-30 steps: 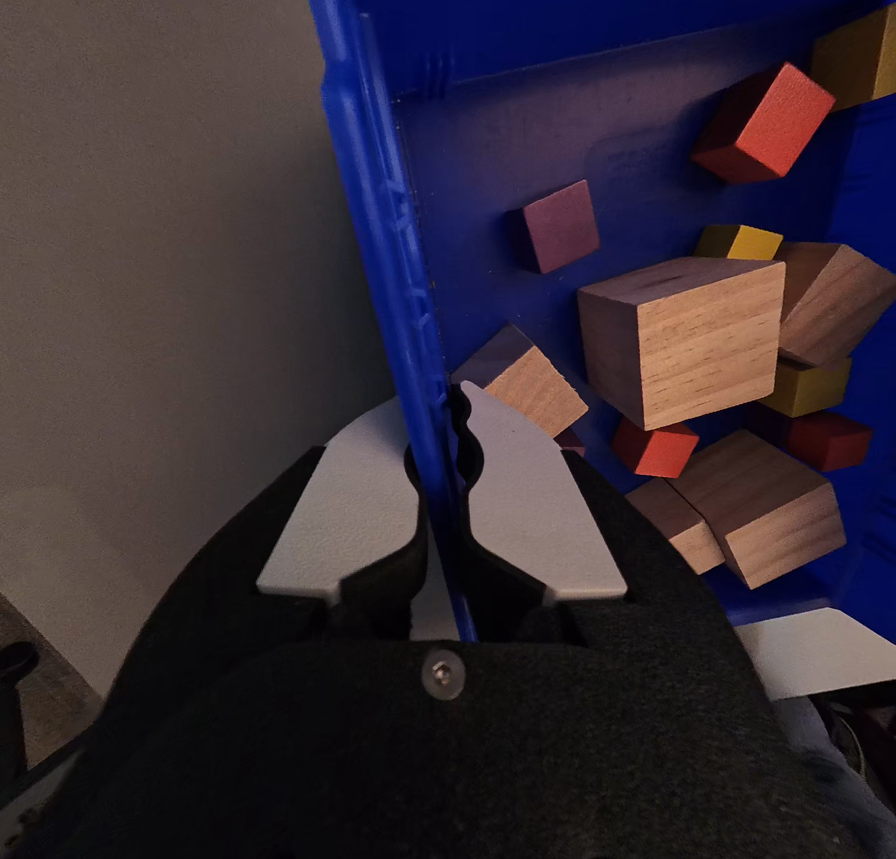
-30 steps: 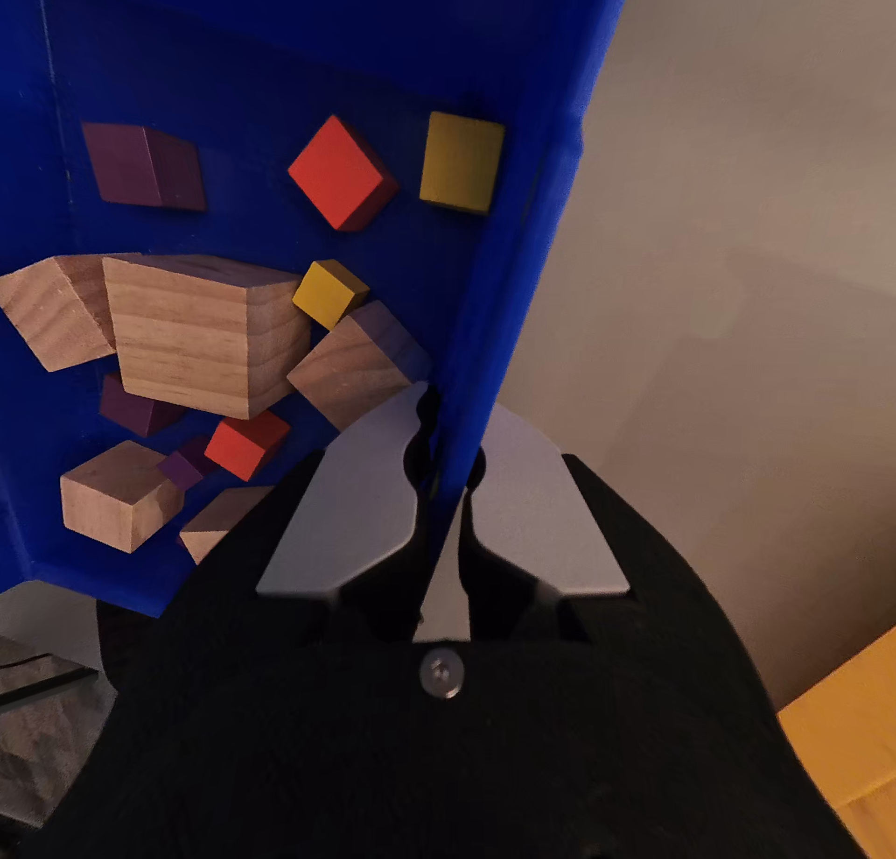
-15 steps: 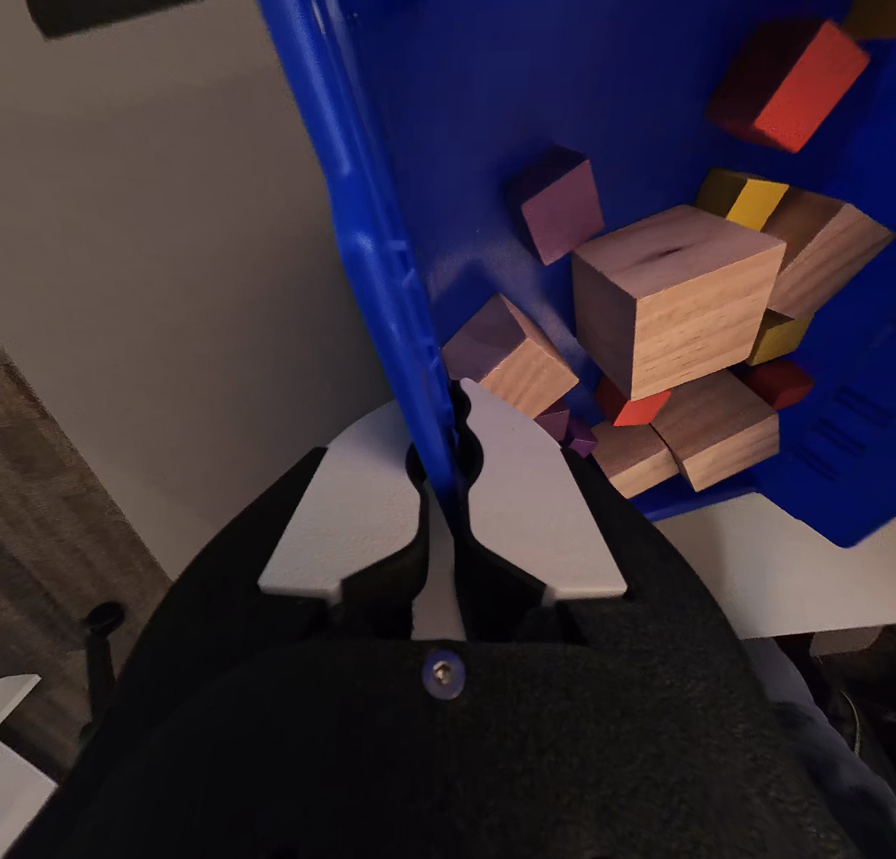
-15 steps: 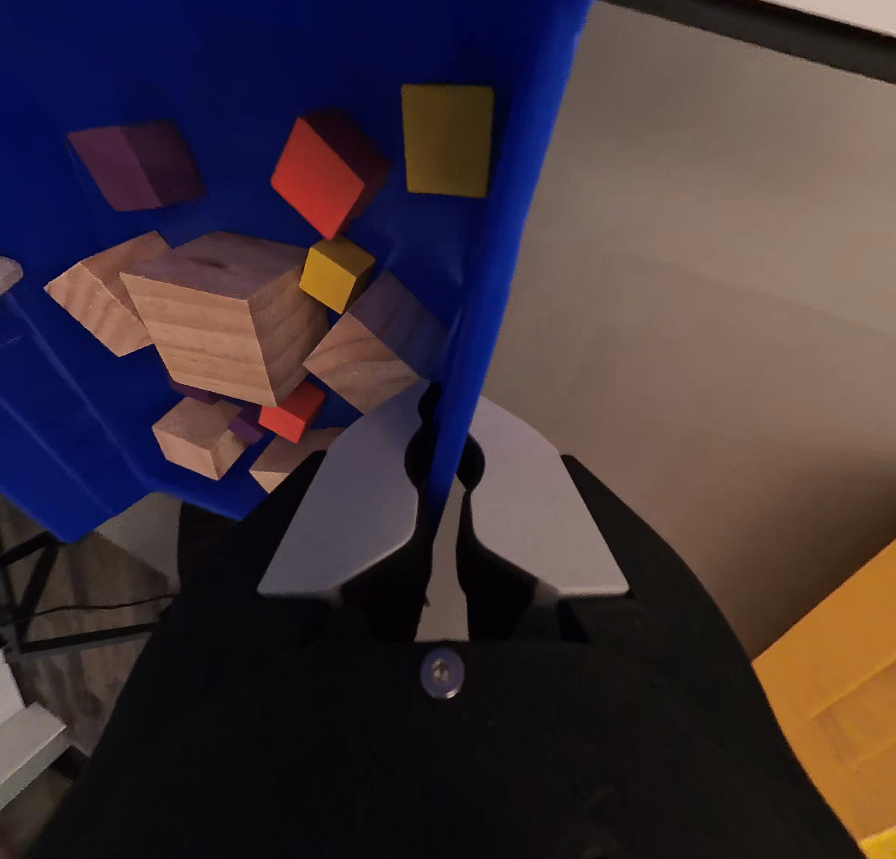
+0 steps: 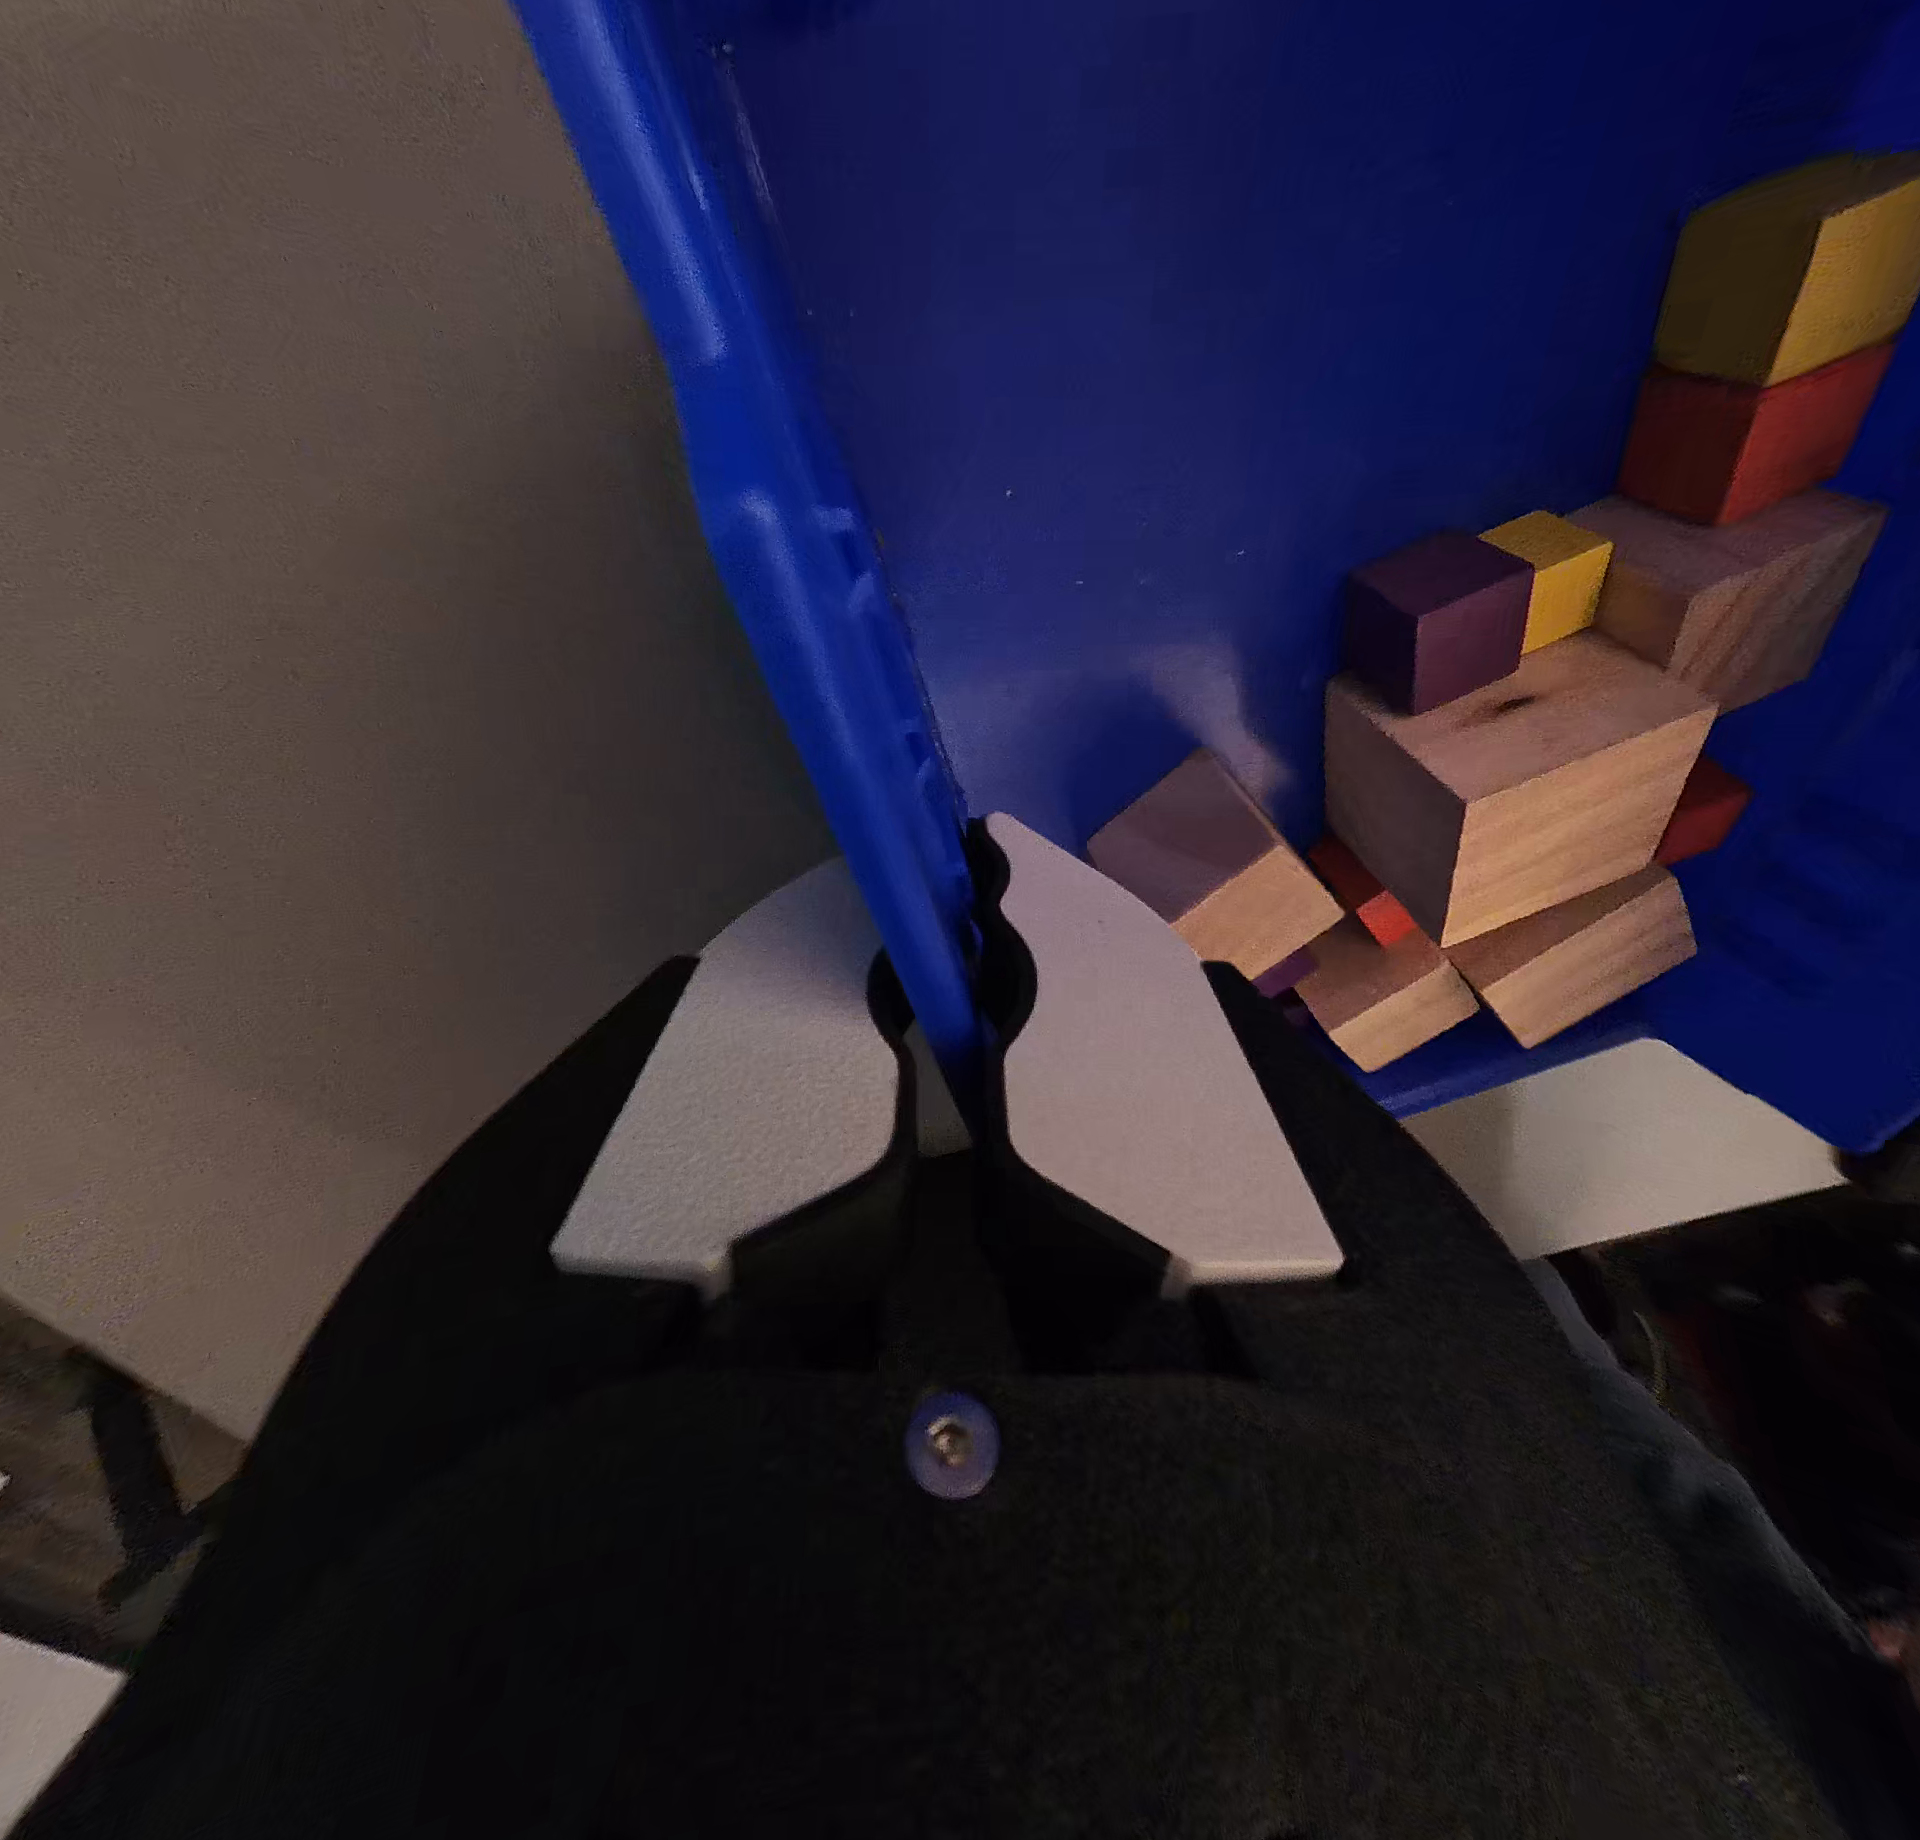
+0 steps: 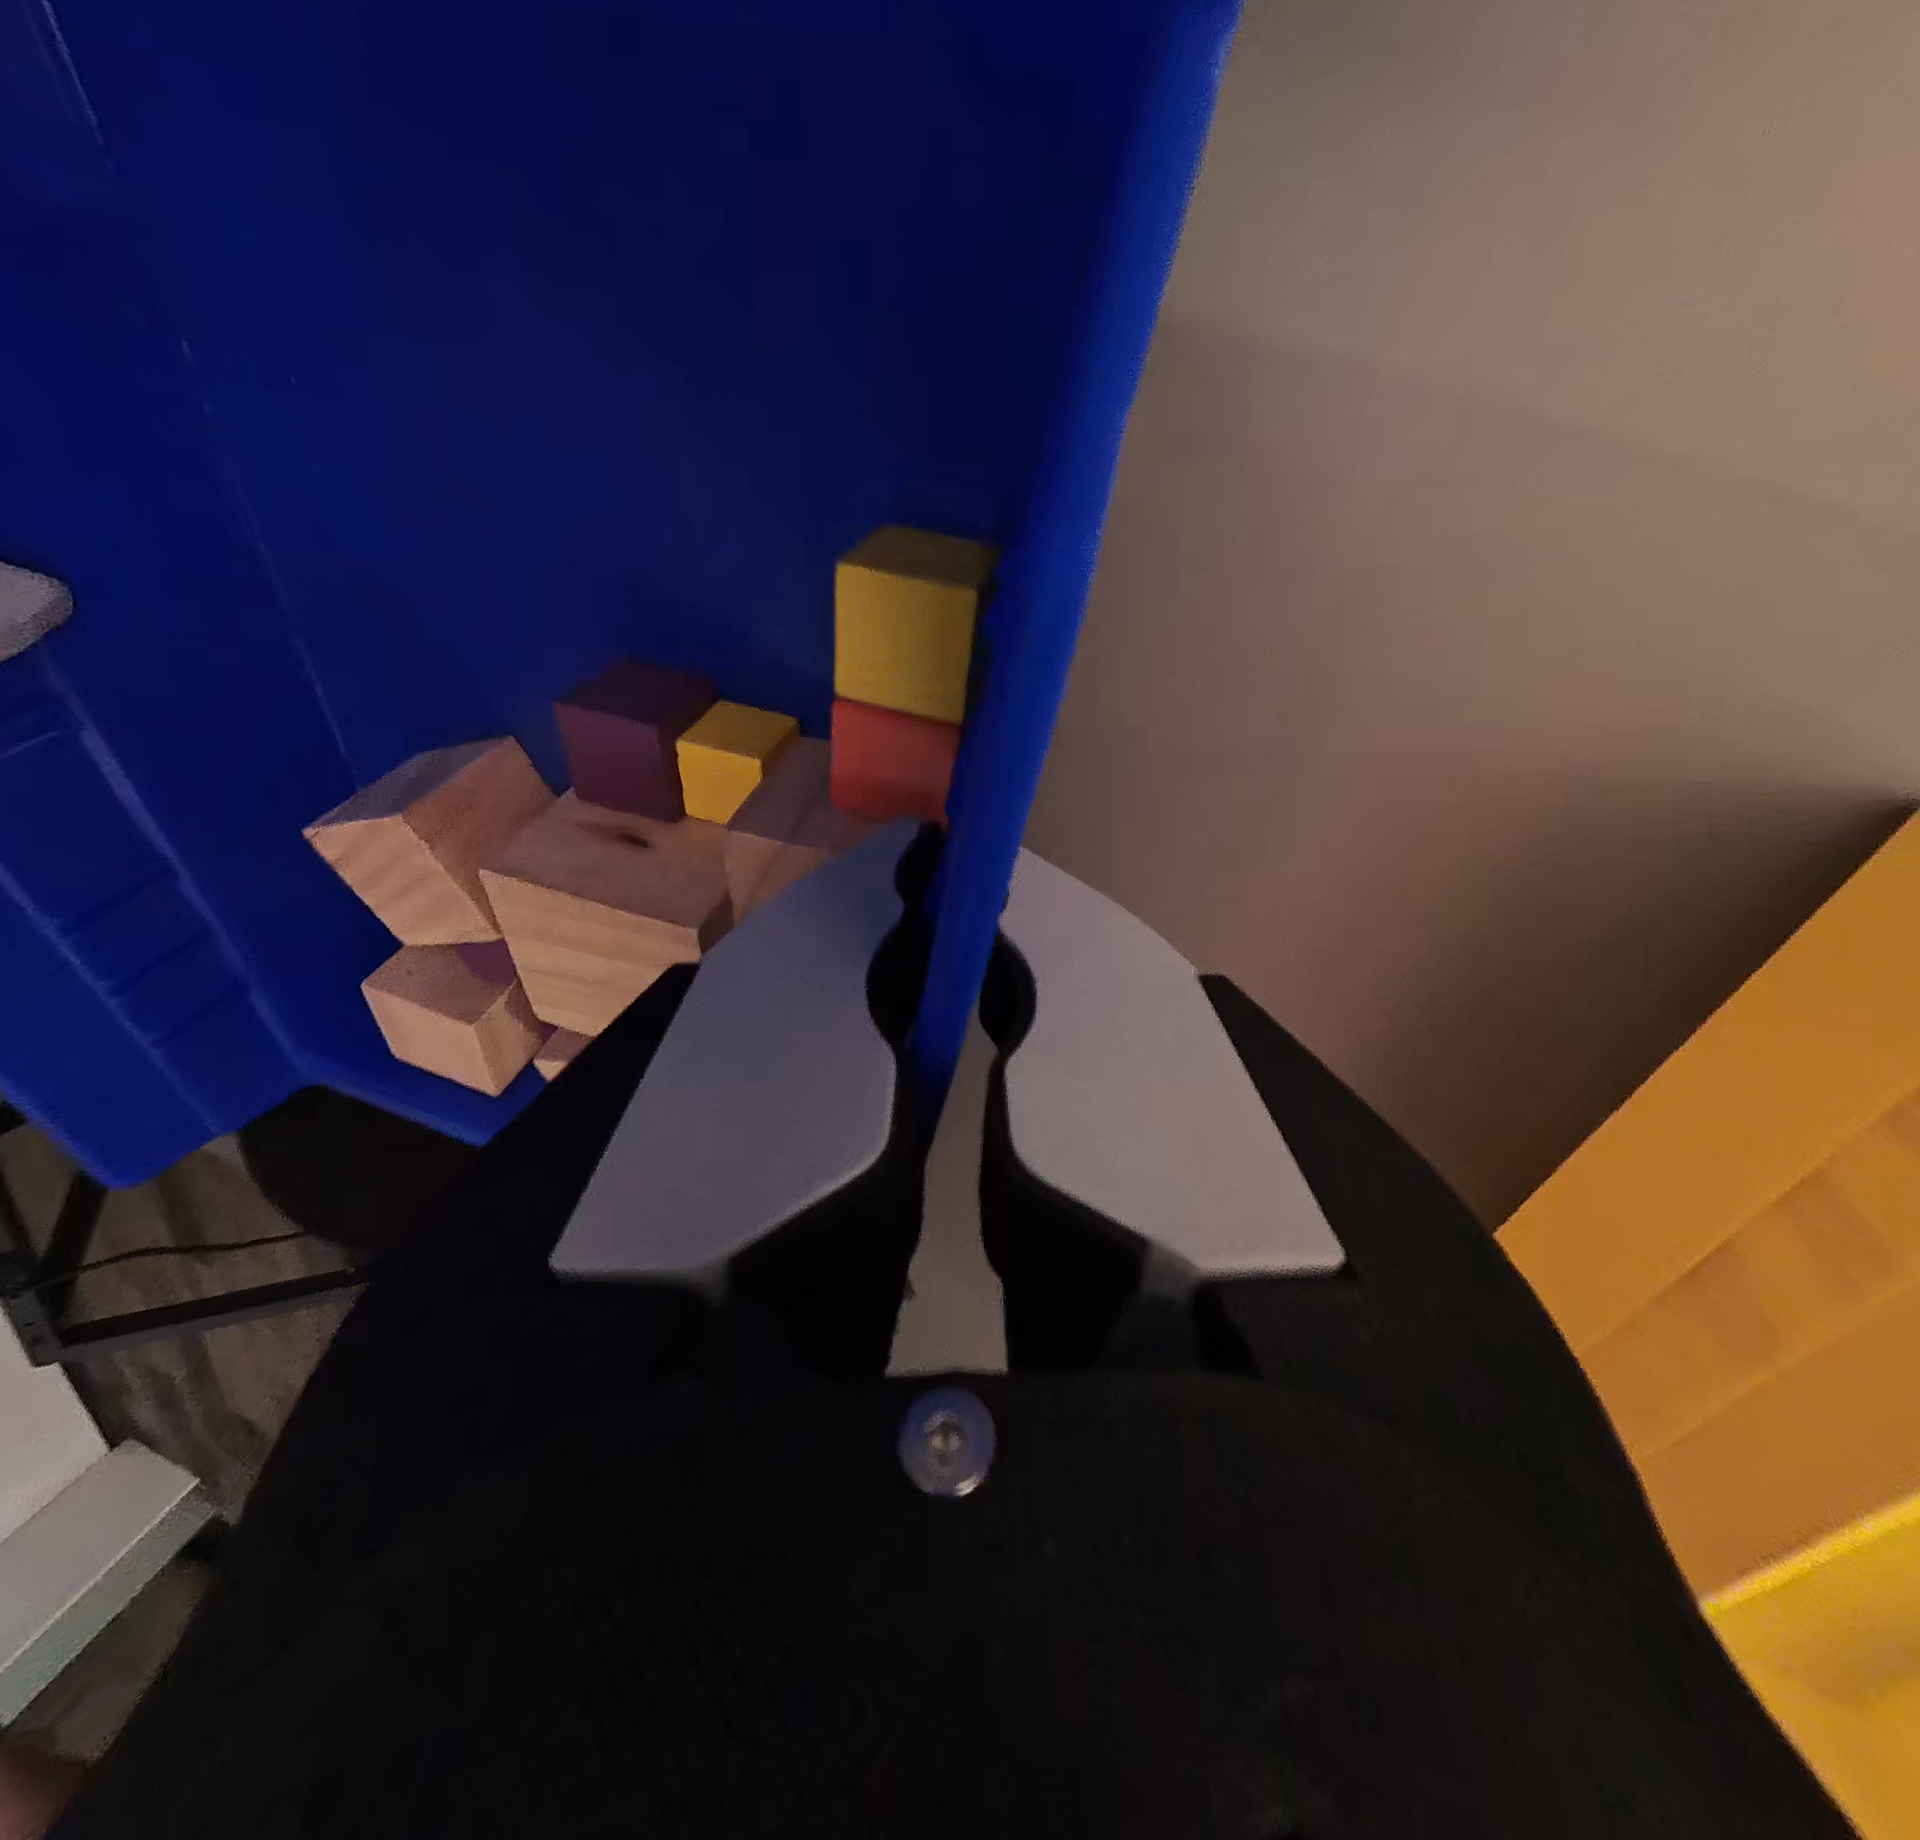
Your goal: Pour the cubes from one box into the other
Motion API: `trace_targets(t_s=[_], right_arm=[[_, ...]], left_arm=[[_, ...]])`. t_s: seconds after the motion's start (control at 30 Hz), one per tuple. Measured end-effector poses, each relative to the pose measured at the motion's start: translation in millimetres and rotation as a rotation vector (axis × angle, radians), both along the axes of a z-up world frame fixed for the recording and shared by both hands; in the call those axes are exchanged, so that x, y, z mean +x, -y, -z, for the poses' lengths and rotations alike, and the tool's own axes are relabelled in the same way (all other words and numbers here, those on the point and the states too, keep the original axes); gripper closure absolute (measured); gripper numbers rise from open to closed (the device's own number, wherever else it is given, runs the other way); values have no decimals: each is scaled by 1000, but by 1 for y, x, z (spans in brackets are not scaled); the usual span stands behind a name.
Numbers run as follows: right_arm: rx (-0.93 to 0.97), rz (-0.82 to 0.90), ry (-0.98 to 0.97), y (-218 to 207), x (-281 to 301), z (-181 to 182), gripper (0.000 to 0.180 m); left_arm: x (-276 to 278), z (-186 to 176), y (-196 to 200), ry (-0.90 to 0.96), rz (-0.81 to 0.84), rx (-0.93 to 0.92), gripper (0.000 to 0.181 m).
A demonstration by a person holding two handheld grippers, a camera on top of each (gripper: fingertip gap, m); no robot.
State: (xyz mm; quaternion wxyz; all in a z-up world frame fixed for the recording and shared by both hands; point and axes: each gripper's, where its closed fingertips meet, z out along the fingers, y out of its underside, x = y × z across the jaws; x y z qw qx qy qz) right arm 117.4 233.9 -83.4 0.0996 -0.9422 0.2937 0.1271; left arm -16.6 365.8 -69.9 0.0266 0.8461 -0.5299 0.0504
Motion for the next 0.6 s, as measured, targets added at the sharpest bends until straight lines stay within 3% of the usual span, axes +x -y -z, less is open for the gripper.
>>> trace_targets(t_s=[0.03, 0.23, 0.6], right_arm=[[-5, 0, 11, 0, 2, 4, 174], [-22, 21, 76, -8, 10, 29, 173], [-91, 30, 203, -5, 13, 35, 164]], left_arm=[[1, 7, 0, 5, -7, -18, 174], [7, 38, -7, 45, -26, -27, 174], [10, 42, -6, 151, -39, -8, 171]])
